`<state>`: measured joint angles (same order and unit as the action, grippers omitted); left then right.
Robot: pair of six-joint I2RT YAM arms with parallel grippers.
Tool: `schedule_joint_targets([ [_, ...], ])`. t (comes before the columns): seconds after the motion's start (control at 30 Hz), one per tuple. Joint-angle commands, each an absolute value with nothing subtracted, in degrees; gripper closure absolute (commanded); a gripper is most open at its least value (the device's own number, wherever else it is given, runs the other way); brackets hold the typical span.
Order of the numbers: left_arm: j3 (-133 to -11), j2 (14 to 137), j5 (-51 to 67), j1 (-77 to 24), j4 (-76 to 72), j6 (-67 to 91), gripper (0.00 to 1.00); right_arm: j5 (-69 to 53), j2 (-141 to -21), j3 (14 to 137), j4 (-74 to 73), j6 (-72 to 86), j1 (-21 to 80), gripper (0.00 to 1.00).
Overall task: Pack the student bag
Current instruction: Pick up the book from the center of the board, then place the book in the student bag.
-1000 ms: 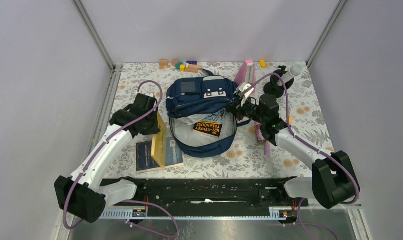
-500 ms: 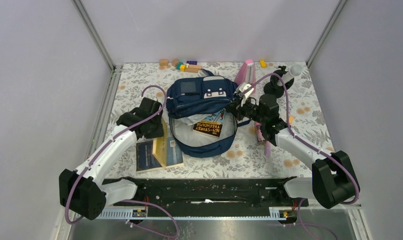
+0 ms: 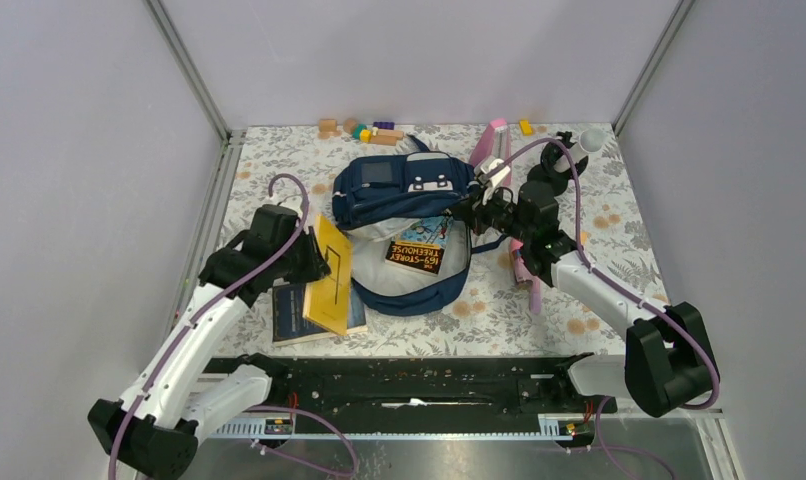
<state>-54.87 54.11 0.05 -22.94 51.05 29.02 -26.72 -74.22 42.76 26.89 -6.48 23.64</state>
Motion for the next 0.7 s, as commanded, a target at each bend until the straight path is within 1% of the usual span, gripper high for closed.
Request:
schedule_joint_targets([
  [0.0,-59.16,51.47,15.82,-23.1,49.73,30.36,1.0,-23.85,-71.37,48.9,26.97,-2.14,24.08,1.0],
  [0.13,-56.15,47.93,24.52,-23.12,45.94,34.69,1.0,-21.82,-69.61,49.35,25.25,-2.13,24.09,1.0],
  [0.27,-46.79,42.86,32.3,-23.12,32.51,45.38,1.0,-21.18,-68.59,49.73,24.43,-1.13,24.17,1.0],
  [0.4,-37.89,40.32,33.35,-23.5,21.39,54.76,1.0,-20.92,-68.15,50.32,24.18,2.05,24.17,1.0],
  [0.57,-32.32,37.8,32.6,-24.53,14.51,59.5,1.0,-17.48,-66.8,50.39,24.3,4.54,24.17,1.0],
  [0.67,-29.61,38.35,33.28,-25.76,9.22,62.22,1.0,-16.05,-66.01,49.78,25.27,5.6,24.17,1.0],
])
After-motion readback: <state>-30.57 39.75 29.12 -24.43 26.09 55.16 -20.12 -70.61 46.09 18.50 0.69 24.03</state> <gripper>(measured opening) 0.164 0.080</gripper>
